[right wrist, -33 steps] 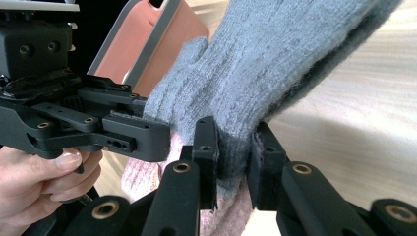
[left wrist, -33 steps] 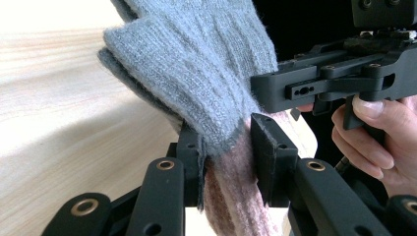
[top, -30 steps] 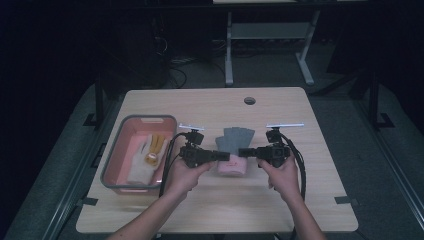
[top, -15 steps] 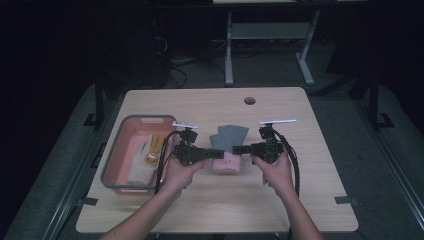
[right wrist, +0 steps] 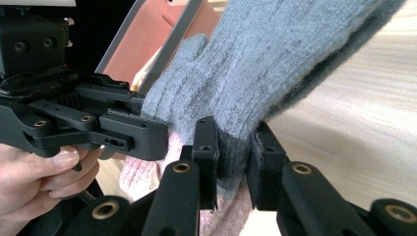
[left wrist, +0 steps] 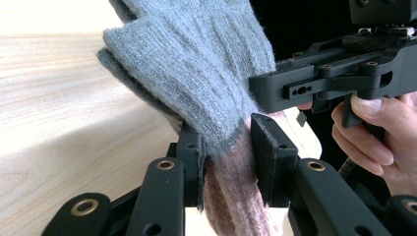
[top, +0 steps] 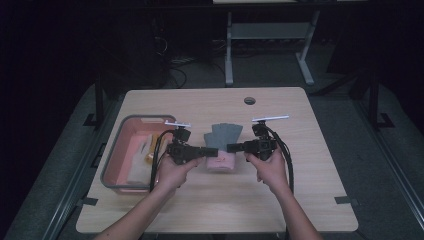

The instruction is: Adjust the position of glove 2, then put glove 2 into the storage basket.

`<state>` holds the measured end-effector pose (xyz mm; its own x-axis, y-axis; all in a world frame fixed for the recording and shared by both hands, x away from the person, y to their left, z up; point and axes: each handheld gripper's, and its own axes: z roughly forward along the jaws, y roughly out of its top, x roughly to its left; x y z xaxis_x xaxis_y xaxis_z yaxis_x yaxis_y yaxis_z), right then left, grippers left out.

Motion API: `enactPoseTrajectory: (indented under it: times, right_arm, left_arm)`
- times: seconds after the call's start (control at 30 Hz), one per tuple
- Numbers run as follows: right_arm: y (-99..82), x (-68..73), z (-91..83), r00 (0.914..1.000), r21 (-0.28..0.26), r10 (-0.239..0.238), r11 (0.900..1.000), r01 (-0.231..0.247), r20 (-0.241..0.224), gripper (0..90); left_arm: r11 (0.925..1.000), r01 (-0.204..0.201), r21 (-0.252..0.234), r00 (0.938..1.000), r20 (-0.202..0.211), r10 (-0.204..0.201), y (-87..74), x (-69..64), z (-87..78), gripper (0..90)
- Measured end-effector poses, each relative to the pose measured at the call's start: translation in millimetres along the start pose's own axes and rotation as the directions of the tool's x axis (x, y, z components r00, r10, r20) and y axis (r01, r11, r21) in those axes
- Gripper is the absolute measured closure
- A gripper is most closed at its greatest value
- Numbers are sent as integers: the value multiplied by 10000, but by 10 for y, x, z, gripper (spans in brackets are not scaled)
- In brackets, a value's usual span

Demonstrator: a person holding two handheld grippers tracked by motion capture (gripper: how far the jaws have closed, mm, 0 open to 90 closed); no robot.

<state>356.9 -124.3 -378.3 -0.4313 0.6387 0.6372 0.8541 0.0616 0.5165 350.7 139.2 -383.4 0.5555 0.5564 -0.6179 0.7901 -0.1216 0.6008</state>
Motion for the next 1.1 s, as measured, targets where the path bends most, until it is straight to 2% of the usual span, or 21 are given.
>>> enactPoseTrajectory:
  times: [0.53, 0.77, 0.97, 1.1]
  right_arm:
    - [103, 94, 77, 9997, 27, -198, 9998, 198, -147, 762]
    - [142, 107, 138, 9995, 62, -137, 9999, 139, -297, 762]
    - [218, 184, 179, 9991, 80, -260, 9996, 262, -338, 762]
    - [255, 218, 221, 9983, 104, -245, 9996, 251, -537, 762]
  left_arm:
    - [9999, -72, -100, 9999, -138, 71, 53, 38, -151, 677]
    - [9999, 7, -108, 9998, -173, -9, 72, 68, -222, 678]
    - [9994, 106, -321, 9998, -139, -110, 93, 109, -317, 678]
    - [9991, 135, -393, 9997, -185, -142, 100, 128, -390, 679]
